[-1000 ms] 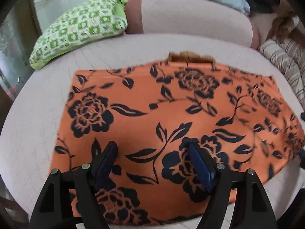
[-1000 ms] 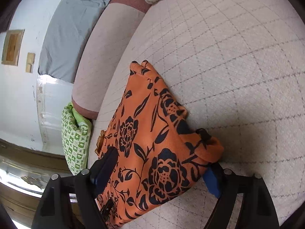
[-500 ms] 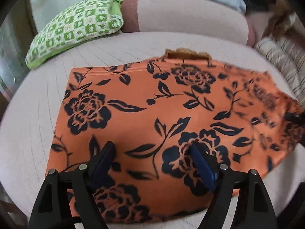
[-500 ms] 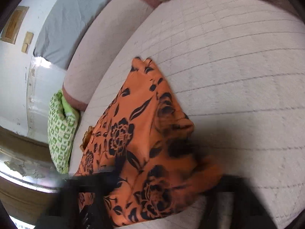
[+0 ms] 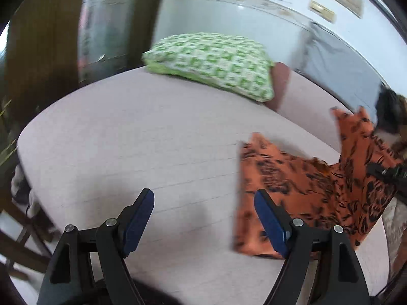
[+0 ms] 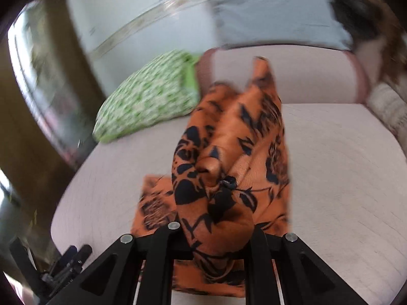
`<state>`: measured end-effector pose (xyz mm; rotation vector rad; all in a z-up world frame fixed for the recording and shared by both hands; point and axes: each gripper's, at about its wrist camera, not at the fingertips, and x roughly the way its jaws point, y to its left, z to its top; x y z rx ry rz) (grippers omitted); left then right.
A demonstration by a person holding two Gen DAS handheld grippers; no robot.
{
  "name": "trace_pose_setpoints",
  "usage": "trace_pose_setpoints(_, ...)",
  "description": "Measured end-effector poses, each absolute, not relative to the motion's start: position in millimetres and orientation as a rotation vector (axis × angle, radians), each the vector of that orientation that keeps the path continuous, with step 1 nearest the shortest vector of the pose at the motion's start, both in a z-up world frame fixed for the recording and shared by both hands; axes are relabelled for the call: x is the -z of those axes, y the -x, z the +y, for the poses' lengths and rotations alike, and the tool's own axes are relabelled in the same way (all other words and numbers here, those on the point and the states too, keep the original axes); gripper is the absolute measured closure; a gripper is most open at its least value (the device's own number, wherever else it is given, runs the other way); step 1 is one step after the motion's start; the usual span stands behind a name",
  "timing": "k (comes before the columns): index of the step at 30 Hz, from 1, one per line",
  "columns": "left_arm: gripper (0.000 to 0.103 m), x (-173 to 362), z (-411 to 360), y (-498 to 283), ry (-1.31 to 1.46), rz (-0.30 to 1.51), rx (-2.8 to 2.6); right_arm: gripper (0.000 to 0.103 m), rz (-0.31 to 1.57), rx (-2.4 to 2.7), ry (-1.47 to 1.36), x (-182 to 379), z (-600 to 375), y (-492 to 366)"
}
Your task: Fold small clothes
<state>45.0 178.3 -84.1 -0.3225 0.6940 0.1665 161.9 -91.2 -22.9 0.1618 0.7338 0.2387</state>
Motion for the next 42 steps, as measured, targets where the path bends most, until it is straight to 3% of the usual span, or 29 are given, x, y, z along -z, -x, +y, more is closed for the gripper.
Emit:
trace_pose_setpoints(6,0.021,111,195,-45,0.409,0.748,-0.148,0.089,1.022,-0.293,-0.016,128,-15,-185)
trace_pose_setpoints(12,0.021,110,197,-45,0.427,0.722,-0.137,0.089,0.899,-0.33,-0.005,70,-15,-163)
trace_pose_setpoints(15,0.021,107,197,-41,0.425,0.711,-0.134,0.089,0.902,-0.363,-0.015,74,-7,-152)
trace_pose_setpoints(17,0.021,106,197,-40,0.42,0.712,-0.138,0.083,0.95,-0.425,0.012,106,4,-150)
trace_pose_setpoints(19,0.021,104,194,-40,0.409,0.717,-0.127,0.046,1.033,-0.484,-0.006,132,6,-152)
trace_pose_setpoints(22,0.021,95,184,-38,0.391,0.713,-0.08,0.032,0.962,-0.552,-0.172,113,-21,-138)
trace_pose_setpoints(26,0.021,84,159,-42,0.423,0.733,0.034,0.027,0.851,-0.496,-0.348,93,-91,-111)
trace_pose_setpoints(34,0.021,92,92,-69,0.405,0.862,0.143,0.026,0.835,-0.424,-0.569,110,-169,-90)
trace_pose_setpoints(35,0.027,95,86,-74,0.39,0.876,0.144,0.026,0.832,-0.428,-0.579,108,-173,-95)
trace_pose_setpoints(36,0.041,98,80,-84,0.37,0.9,0.157,0.026,0.829,-0.428,-0.583,108,-176,-104)
trace_pose_setpoints(37,0.083,100,75,-93,0.343,0.94,0.164,0.026,0.828,-0.428,-0.586,110,-175,-106)
trace_pose_setpoints(38,0.089,102,75,-100,0.358,0.968,0.175,0.026,0.827,-0.438,-0.589,110,-177,-107)
trace_pose_setpoints(42,0.09,89,91,-94,0.429,0.896,0.189,0.026,0.83,-0.456,-0.599,111,-179,-107)
